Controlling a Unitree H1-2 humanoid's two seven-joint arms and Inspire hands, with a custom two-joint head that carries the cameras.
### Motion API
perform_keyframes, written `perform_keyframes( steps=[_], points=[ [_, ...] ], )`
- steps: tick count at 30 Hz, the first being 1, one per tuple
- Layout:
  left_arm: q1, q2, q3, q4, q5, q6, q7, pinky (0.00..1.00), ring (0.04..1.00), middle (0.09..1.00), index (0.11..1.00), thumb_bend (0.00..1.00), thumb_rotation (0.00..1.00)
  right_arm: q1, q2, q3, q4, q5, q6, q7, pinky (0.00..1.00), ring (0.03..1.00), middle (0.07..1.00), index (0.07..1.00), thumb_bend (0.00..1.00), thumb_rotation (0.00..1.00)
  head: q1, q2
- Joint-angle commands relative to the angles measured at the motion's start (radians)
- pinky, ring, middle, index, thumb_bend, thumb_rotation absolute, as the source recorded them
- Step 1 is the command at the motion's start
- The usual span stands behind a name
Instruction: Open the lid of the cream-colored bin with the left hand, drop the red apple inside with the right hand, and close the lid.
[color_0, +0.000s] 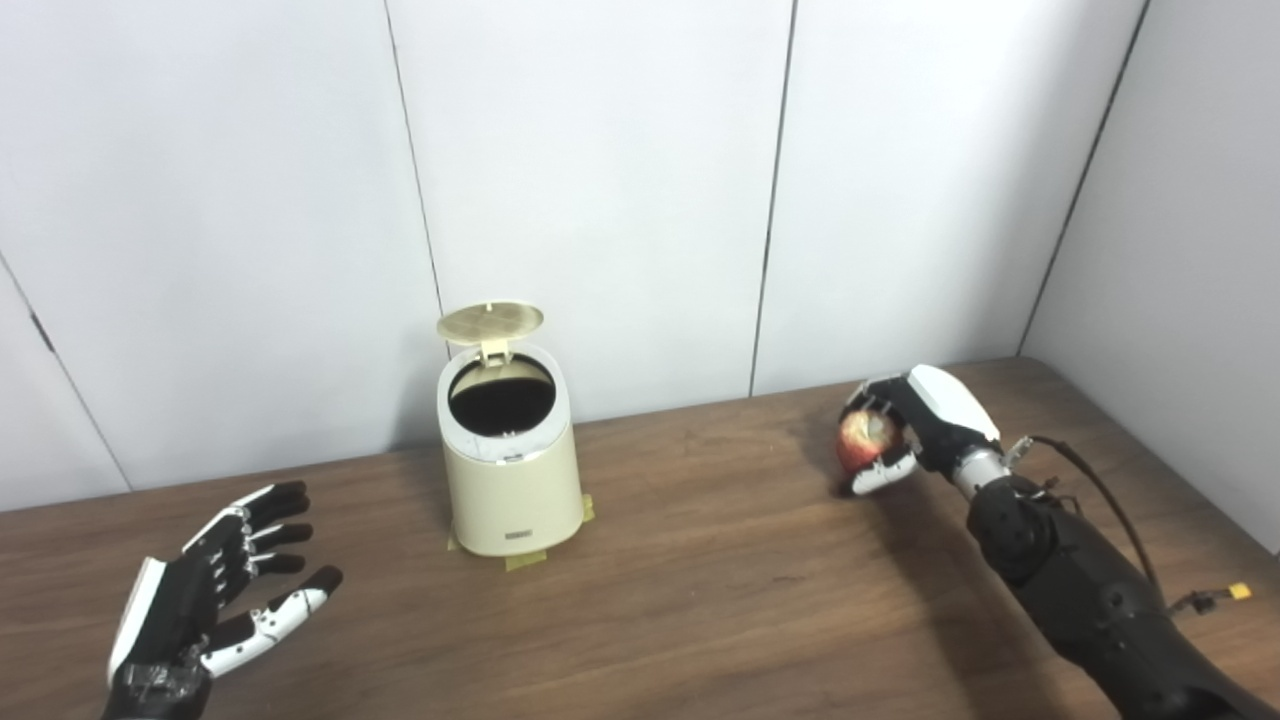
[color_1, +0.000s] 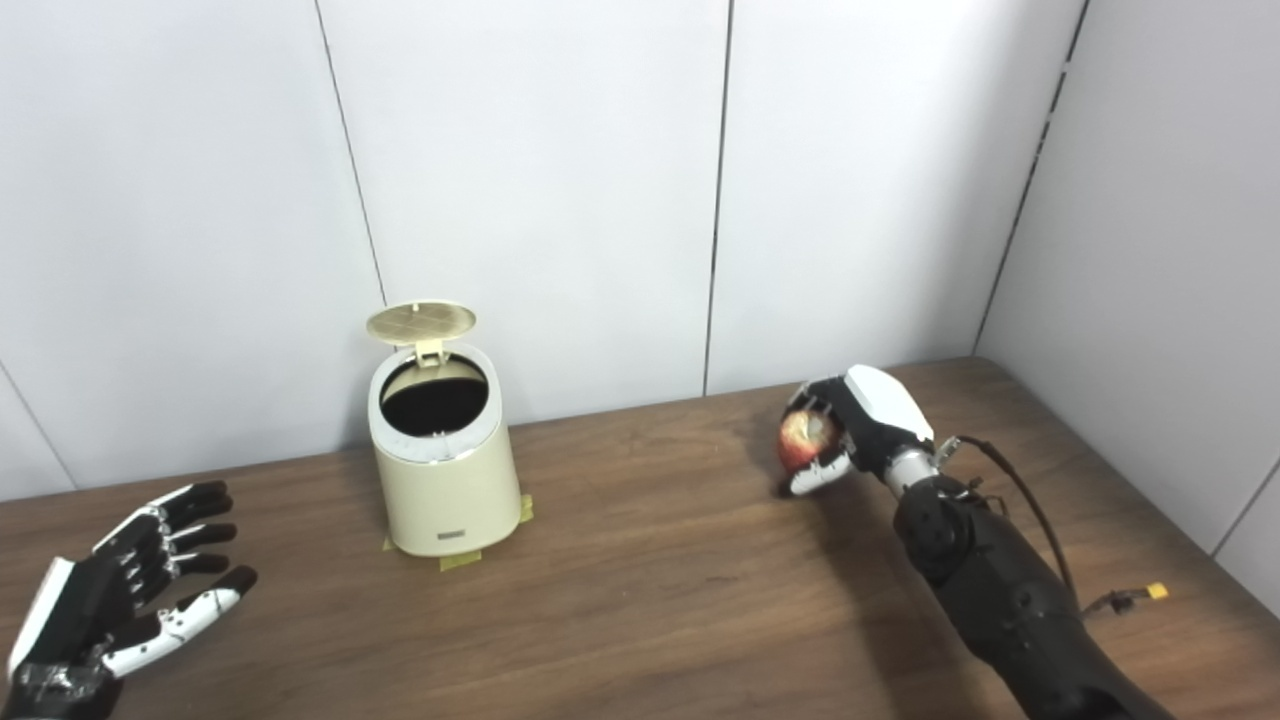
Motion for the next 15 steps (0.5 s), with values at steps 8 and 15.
perform_keyframes(
  steps=[8,15],
  points=[
    [-0.034,0.000,-0.007,-0.009,-0.001,-0.018,0.005,0.67,0.753,0.808,0.804,0.62,0.10,-0.071,0.118,-0.081,-0.296,0.076,0.158,0.045,0.45,0.474,0.478,0.488,0.53,0.00,0.077,-0.005],
    [-0.032,-0.021,-0.029,0.023,0.018,-0.071,0.014,0.66,0.746,0.797,0.801,0.64,0.14,-0.110,0.231,-0.073,-0.351,0.125,0.160,0.074,0.38,0.418,0.455,0.503,0.53,0.00,0.164,-0.014]
  ],
)
